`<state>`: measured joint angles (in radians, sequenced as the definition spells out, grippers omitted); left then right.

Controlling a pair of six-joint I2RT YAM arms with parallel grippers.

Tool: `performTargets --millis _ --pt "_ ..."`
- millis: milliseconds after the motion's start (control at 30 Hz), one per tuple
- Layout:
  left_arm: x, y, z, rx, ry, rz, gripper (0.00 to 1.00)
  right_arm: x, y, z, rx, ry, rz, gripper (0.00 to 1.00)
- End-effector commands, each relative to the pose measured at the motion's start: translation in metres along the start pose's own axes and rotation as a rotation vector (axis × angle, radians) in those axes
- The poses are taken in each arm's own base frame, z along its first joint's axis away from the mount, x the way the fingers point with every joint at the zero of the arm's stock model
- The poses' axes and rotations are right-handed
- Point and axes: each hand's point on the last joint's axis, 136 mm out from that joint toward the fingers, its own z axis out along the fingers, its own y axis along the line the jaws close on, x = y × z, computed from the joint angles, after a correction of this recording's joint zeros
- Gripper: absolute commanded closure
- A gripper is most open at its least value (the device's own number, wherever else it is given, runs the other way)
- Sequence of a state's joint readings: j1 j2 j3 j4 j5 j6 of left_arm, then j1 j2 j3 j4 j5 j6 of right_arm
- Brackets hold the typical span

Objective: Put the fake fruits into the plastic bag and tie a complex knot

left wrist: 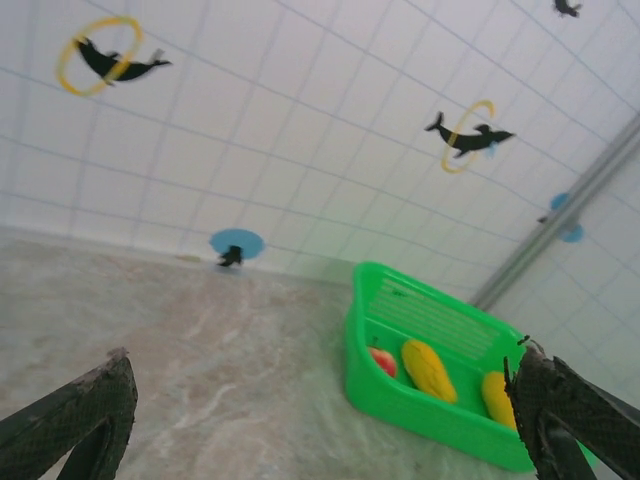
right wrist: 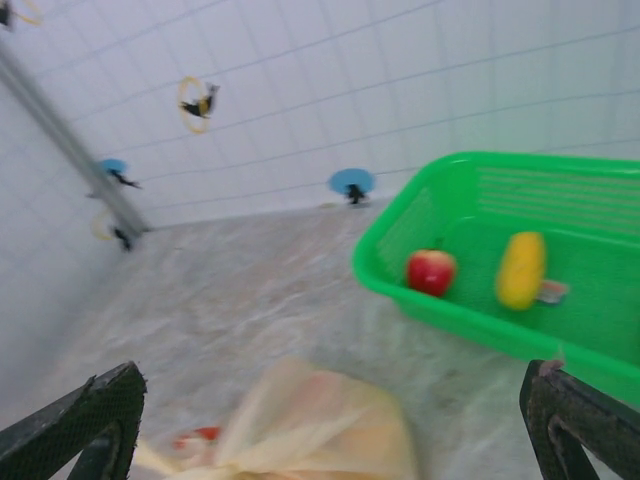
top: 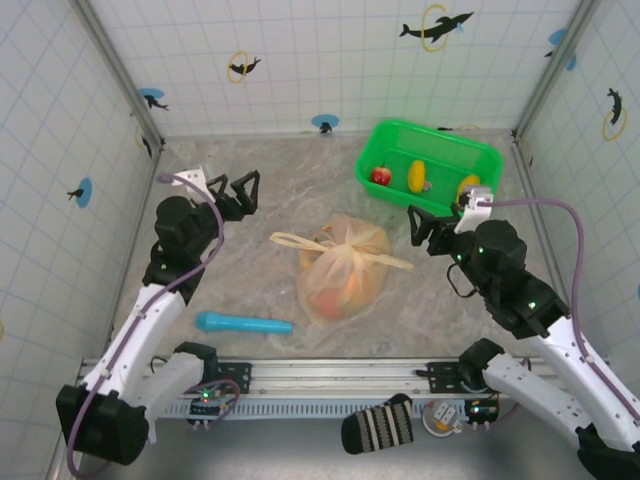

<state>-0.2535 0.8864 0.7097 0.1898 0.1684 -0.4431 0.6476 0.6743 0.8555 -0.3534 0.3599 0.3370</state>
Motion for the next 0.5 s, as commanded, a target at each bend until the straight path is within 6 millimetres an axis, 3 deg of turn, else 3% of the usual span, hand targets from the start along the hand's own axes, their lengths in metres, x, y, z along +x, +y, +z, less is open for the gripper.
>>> performTargets --millis 0,133,267,400,467 --pt "0.031 0.054 -0.015 -0.251 0.035 0.067 0.02 0.024 -0.057 0.006 0.312 0.047 -0.271 0.01" --pt "0.055 0.089 -0.024 -0.394 0.057 0.158 0.02 0.075 -0.103 0.020 0.494 0.179 -0.395 0.01" --pt "0.088 0.109 -0.024 -0.421 0.098 0.250 0.02 0.119 -0.135 0.032 0.485 0.314 -0.246 0.01" --pt "0.102 0.135 -0.034 -0.499 0.077 0.337 0.03 0.156 -0.161 0.043 0.448 0.387 -0.074 0.01" --pt "0.118 0.143 -0.034 -0.495 0.114 0.435 0.03 0.177 -0.177 0.047 0.464 0.381 -0.014 0.01"
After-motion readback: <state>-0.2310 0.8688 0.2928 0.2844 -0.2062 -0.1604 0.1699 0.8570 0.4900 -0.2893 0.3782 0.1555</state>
